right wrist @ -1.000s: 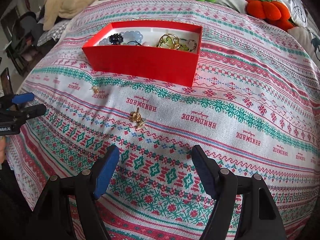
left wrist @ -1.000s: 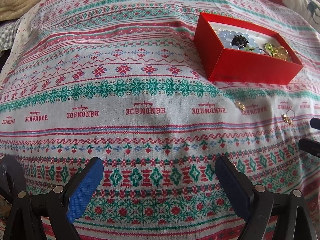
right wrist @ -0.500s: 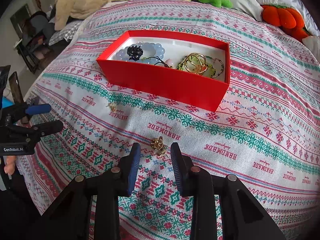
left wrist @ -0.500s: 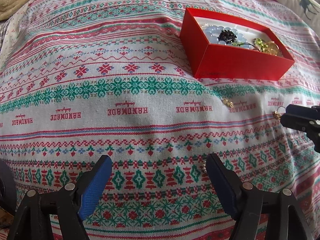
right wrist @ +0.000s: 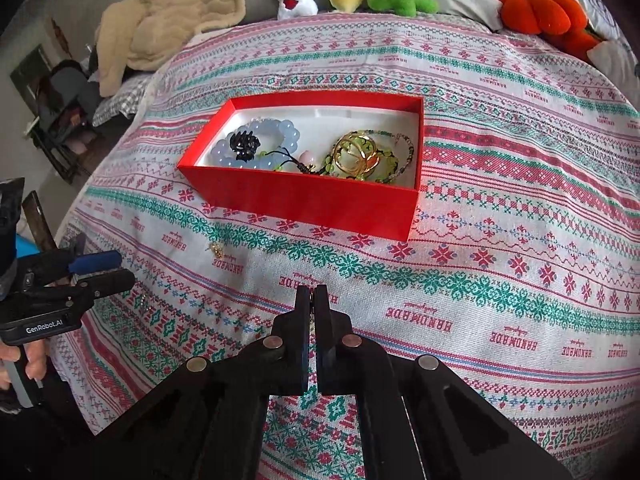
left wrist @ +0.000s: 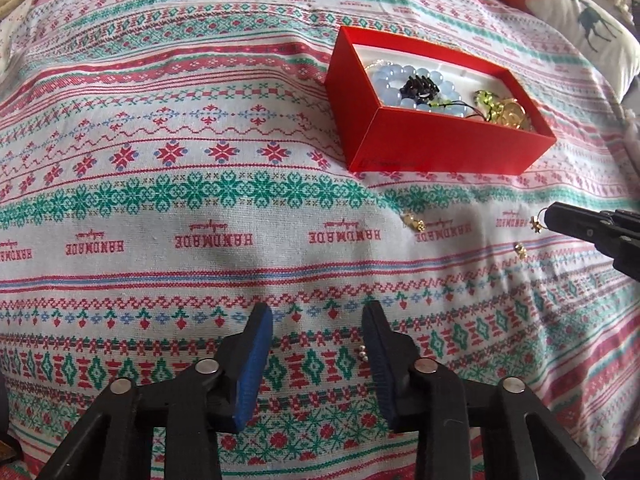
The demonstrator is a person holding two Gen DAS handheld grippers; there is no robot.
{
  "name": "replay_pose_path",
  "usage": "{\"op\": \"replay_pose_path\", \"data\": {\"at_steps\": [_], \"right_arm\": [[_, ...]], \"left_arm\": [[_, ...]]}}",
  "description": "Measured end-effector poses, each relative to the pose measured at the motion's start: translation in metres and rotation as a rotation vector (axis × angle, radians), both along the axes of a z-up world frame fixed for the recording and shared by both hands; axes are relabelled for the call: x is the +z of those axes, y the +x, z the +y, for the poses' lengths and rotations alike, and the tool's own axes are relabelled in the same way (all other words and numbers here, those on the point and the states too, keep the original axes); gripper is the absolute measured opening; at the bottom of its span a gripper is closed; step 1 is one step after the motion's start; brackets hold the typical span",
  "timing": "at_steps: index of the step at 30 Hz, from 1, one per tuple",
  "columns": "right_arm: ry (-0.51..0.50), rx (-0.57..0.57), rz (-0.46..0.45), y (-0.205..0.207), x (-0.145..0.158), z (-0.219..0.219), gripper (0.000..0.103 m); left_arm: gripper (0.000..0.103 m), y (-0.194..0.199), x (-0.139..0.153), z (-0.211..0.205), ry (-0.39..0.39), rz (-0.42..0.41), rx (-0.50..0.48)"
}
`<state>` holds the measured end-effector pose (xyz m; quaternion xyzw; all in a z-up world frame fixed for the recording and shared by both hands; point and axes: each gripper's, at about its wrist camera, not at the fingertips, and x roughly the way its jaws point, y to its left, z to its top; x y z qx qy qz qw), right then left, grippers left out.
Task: Organize jewelry
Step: 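Grasp the gold hoop earring with the left tool while the right tool grasps a gold earring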
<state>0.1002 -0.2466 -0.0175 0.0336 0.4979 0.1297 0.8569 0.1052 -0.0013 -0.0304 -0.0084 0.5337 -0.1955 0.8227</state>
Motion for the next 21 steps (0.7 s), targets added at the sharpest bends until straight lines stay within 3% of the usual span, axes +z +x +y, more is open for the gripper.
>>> {"op": "replay_pose_path", "data": {"at_steps": [4, 10, 16, 21], "right_arm": [[0.009, -0.011, -0.009, -0.004, 0.008, -0.008, 0.001], [0.011, -0.020, 0.001, -0.010, 0.010, -0.015, 0.001], [0.017, -0.017, 0.006, -0.015, 0.012, -0.019, 0.001], [0.017, -0.004, 0.009, -0.017, 0.012, -0.016, 0.001]], "left_arm": [[0.024, 0.000, 0.000, -0.006, -0.031, 0.027, -0.025], [0.021, -0.005, -0.004, -0.027, -0.016, 0.057, -0.099], [0.021, -0.015, -0.017, -0.047, 0.126, 0.037, -0.179], [0.022, -0.022, -0.019, -0.057, 0.170, 0.010, -0.216]]}}
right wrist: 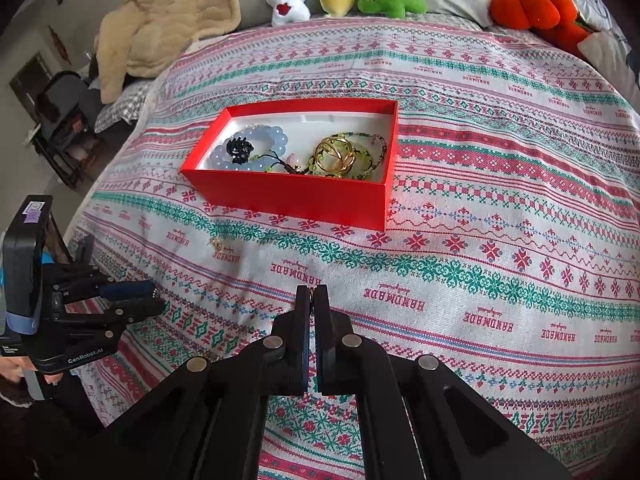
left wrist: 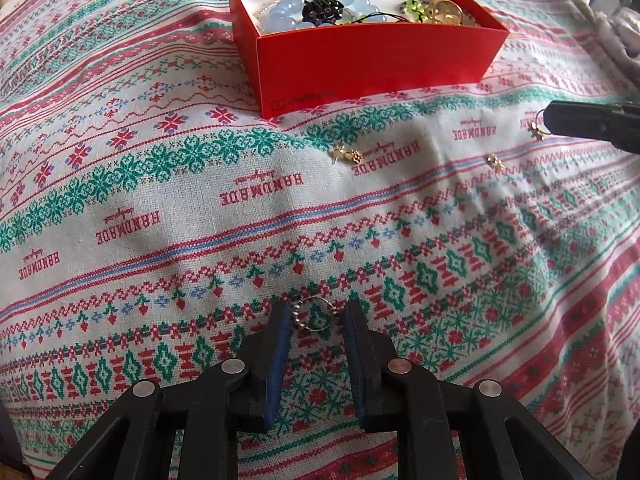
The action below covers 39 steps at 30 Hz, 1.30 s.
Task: Organize jewelry
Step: 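Grasp the gold hoop earring with the left tool while the right tool grasps a gold earring, then carry both gold earrings over the red box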
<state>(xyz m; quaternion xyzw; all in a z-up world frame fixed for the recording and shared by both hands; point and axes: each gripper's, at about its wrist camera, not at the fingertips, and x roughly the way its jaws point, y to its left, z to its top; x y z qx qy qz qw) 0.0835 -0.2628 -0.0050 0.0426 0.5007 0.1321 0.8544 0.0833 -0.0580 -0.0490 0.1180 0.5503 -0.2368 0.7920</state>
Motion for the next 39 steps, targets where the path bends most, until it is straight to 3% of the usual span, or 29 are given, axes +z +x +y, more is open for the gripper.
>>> {"op": "replay_pose_path", "data": {"at_steps": [12, 14, 21, 23, 25, 27, 32, 35, 37, 39], "right_arm": [[-0.012, 0.011, 0.010, 0.002, -0.003, 0.007, 0.001], [-0.011, 0.011, 0.006, 0.002, 0.000, 0.008, 0.001], [0.002, 0.013, -0.021, 0.003, 0.013, 0.012, 0.001], [0.008, 0.012, -0.027, 0.003, 0.017, 0.012, 0.001], [0.011, 0.016, -0.030, 0.003, 0.019, 0.012, 0.001], [0.013, 0.018, -0.028, 0.003, 0.018, 0.013, 0.001], [0.006, 0.022, -0.009, 0.001, 0.011, 0.014, 0.001], [0.004, 0.026, -0.006, 0.001, 0.010, 0.016, 0.001], [0.005, 0.027, -0.007, 0.001, 0.010, 0.017, 0.001], [0.005, 0.028, -0.009, 0.001, 0.011, 0.017, 0.001]], "left_arm": [[0.015, -0.009, 0.000, -0.006, 0.026, -0.022, -0.027], [0.000, -0.009, 0.002, -0.001, 0.018, -0.019, -0.025], [0.000, -0.005, 0.009, 0.004, 0.009, -0.021, -0.012], [0.009, -0.005, 0.011, 0.004, 0.019, -0.035, -0.011], [0.029, -0.006, 0.011, 0.006, 0.031, -0.045, -0.021], [0.039, -0.007, 0.007, 0.006, 0.054, -0.059, -0.023], [0.039, -0.002, -0.002, 0.011, 0.045, -0.063, -0.017], [0.033, 0.001, -0.003, 0.012, 0.036, -0.057, -0.014], [0.022, -0.001, -0.002, 0.011, 0.039, -0.060, -0.022], [0.018, -0.002, -0.002, 0.009, 0.044, -0.062, -0.028]]}}
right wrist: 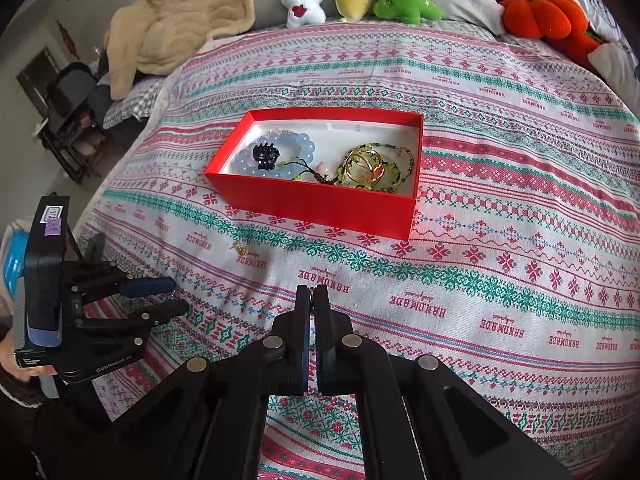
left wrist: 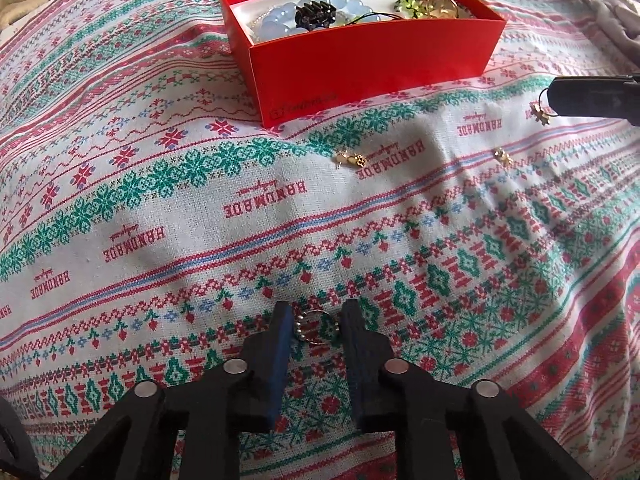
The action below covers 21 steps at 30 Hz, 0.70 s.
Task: Organize jewelry
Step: 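Carry both gold earrings over the red box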
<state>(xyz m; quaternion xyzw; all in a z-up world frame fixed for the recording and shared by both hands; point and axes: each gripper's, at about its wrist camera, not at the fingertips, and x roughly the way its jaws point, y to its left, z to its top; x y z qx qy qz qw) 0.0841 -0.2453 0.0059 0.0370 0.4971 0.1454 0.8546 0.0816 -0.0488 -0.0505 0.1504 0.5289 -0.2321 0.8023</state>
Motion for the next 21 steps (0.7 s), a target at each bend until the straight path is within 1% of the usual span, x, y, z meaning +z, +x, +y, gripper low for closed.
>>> {"op": "replay_pose_path", "data": {"at_steps": [2, 7, 13, 21], "right_arm": [[0.000, 0.001, -0.003, 0.000, 0.001, 0.000, 0.001], [0.003, 0.000, -0.008, 0.001, 0.003, 0.000, 0.001], [0.014, -0.013, -0.027, 0.006, 0.013, -0.001, 0.001], [0.049, -0.051, -0.056, 0.022, 0.030, 0.000, 0.001]], "left_arm": [[0.018, 0.000, 0.000, -0.006, 0.004, -0.001, 0.000], [0.018, -0.002, 0.007, -0.006, -0.027, 0.017, 0.033], [0.018, 0.006, 0.034, -0.009, -0.064, -0.023, 0.054], [0.018, 0.030, 0.072, -0.033, -0.132, -0.087, 0.069]]}}
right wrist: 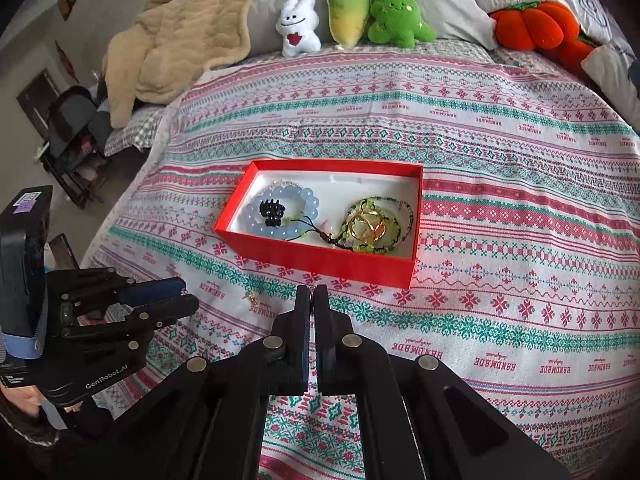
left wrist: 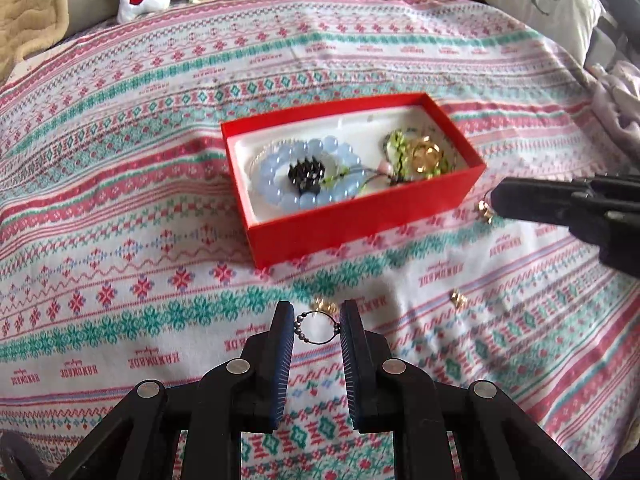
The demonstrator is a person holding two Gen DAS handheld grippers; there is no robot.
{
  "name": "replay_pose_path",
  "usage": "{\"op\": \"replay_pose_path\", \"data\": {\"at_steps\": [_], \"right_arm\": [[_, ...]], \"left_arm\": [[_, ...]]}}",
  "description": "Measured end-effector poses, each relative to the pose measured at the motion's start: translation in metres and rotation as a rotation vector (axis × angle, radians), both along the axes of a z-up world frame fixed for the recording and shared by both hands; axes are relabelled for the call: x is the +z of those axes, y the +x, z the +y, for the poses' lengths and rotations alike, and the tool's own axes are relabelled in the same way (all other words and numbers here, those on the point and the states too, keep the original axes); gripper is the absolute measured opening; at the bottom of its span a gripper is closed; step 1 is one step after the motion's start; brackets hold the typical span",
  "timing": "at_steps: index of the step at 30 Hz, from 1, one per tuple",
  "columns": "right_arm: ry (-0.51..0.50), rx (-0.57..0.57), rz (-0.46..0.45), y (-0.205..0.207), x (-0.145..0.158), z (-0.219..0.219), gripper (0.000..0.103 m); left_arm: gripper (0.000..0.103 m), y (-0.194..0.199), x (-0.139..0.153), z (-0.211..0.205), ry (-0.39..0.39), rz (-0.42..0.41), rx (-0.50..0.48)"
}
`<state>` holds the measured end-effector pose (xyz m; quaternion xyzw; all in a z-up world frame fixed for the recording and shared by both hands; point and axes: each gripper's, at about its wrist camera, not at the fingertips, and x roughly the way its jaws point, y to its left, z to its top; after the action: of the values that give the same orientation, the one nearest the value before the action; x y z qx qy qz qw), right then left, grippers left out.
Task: Organize jewelry
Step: 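Carry both gold earrings over the red box, then open both tools to drop the earrings into the red box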
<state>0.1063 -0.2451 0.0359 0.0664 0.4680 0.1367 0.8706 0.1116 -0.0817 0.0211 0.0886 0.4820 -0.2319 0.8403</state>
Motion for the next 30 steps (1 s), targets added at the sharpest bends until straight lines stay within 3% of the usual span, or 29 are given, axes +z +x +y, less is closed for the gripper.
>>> {"op": "replay_pose_path", "data": {"at_steps": [7, 14, 23, 30], "right_arm": [[0.048, -0.050, -0.004, 0.019, 0.008, -0.005, 0.001], [0.084, -0.108, 0.021, 0.041, 0.003, -0.014, 0.002], [0.092, -0.151, 0.079, 0.056, -0.015, -0.028, 0.002], [0.097, -0.148, 0.097, 0.060, -0.019, -0.029, 0.002]], "left_arm": [[0.018, 0.032, 0.009, -0.023, -0.071, 0.001, 0.048], [0.018, 0.062, -0.002, -0.036, -0.137, 0.038, 0.114], [0.019, 0.078, -0.017, -0.043, -0.157, 0.072, 0.156], [0.031, 0.072, -0.009, -0.042, -0.160, 0.056, 0.149]]}}
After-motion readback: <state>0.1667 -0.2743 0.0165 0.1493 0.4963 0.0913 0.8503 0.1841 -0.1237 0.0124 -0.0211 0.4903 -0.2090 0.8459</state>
